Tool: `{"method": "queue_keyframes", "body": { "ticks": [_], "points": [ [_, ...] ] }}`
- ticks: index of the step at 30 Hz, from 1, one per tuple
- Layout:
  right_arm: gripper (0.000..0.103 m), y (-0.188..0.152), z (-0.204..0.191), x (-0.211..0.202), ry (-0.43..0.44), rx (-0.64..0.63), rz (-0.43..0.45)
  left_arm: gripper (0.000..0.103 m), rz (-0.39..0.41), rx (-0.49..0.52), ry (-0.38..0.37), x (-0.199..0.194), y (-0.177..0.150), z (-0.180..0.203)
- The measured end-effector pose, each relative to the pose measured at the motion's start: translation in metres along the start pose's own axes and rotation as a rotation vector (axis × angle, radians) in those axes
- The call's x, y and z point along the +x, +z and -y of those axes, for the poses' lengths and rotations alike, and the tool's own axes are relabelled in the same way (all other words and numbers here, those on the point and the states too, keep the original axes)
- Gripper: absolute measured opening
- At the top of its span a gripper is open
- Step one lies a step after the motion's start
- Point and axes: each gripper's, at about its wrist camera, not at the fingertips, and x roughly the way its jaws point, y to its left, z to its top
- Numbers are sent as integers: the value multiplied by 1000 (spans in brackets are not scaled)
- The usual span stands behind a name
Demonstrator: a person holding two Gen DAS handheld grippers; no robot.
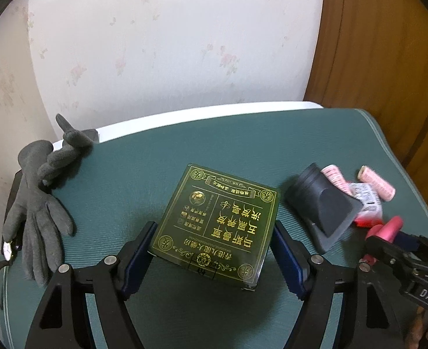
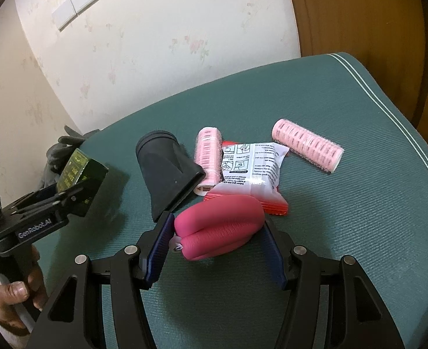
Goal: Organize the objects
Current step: 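Lift the pink curler with the right gripper while the left gripper grasps the green box, then carry the pink curler and green box toward the clear basin with both grippers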
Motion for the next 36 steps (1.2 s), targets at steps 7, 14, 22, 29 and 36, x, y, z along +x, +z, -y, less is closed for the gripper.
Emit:
{"method": "queue_keyframes", "body": {
  "ticks": [7, 14, 22, 29, 36],
  "points": [
    [59, -1, -3, -12, 14, 14, 25, 80, 43, 6, -21, -19, 4, 8],
    [59, -4, -13, -29, 37, 12, 52, 80, 92, 19, -40, -41, 10, 15],
    [59, -15, -14, -55, 61, 43, 87, 80, 125, 44, -62, -57, 12, 27],
    [59, -32, -15, -81, 62, 45, 111, 80, 155, 71, -95, -73, 11, 40],
    [59, -46, -17, -103, 51, 30, 118, 80, 184, 96, -126, -88, 10, 52]
  ]
}}
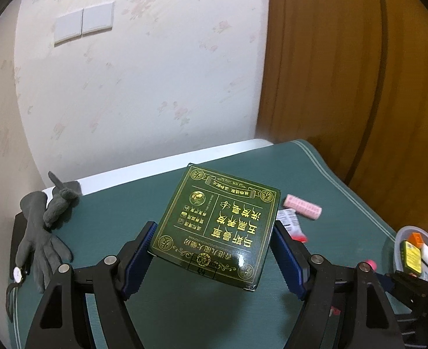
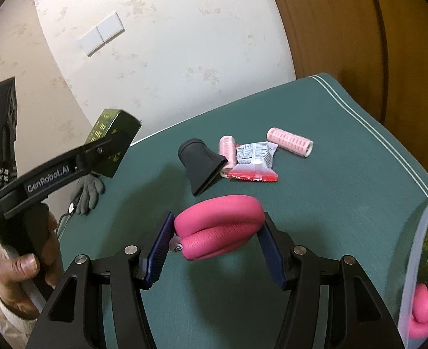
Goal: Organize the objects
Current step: 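Carry the pink curler and green box toward the clear basin with both grippers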
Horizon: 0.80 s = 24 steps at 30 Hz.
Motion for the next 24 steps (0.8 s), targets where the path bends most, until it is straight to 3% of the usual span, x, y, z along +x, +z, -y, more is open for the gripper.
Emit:
{"method": "queue_keyframes", "body": {
  "ticks": [24],
  "points": [
    [59, -18, 22, -74, -87, 4, 70, 80, 40, 113, -120, -30, -5, 59]
  ]
}}
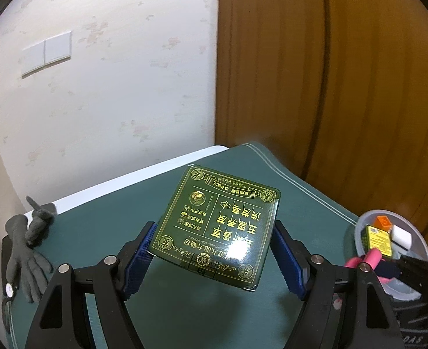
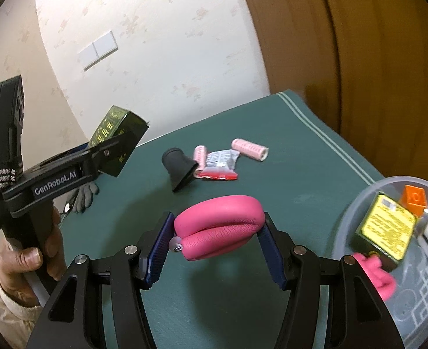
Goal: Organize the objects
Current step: 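Carry the pink curler and green box toward the clear basin with both grippers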
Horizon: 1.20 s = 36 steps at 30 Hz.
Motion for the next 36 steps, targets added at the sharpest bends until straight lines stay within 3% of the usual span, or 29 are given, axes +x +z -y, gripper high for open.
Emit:
{"method": "queue_keyframes", "body": {
  "ticks": [12, 26, 36],
  "points": [
    [59, -4, 47, -51, -149, 51, 68, 80, -2, 57, -61, -5, -6, 33],
    [59, -14, 120, -91, -349, 120, 63, 80, -2, 101, -97, -10, -13, 62],
    [59, -25, 163, -94, -398, 181, 27, 80, -19, 139, -125, -11, -21, 88]
  ]
}}
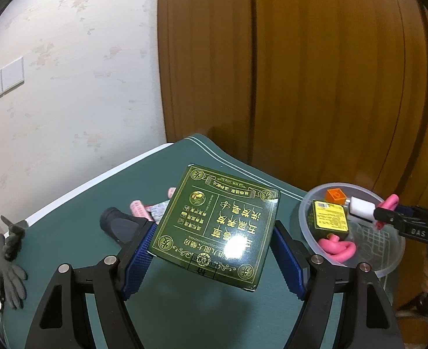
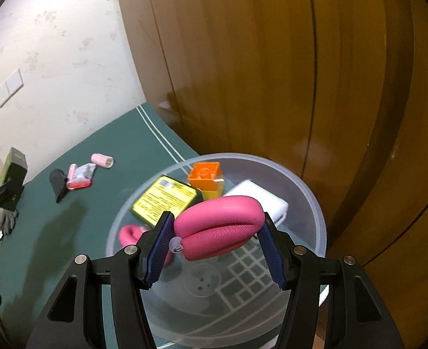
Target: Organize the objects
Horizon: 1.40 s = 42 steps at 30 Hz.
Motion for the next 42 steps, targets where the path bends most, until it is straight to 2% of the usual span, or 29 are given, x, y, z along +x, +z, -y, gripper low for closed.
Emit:
{"method": "queue_keyframes", "body": {
  "ticks": [13, 19, 30, 42],
  "points": [
    [60, -6, 16, 12, 3, 18, -25, 80, -34, 51, -53, 4, -7, 37],
    [61, -5, 30, 13, 48, 72, -30, 80, -51, 58, -83, 7, -9, 53],
    [61, -4, 35, 7, 22, 55, 28, 80, -78, 70, -143, 14, -8, 83],
    [61, 5, 51, -3, 17, 66, 89, 80, -141, 136, -258, 37, -10, 143]
  ]
}}
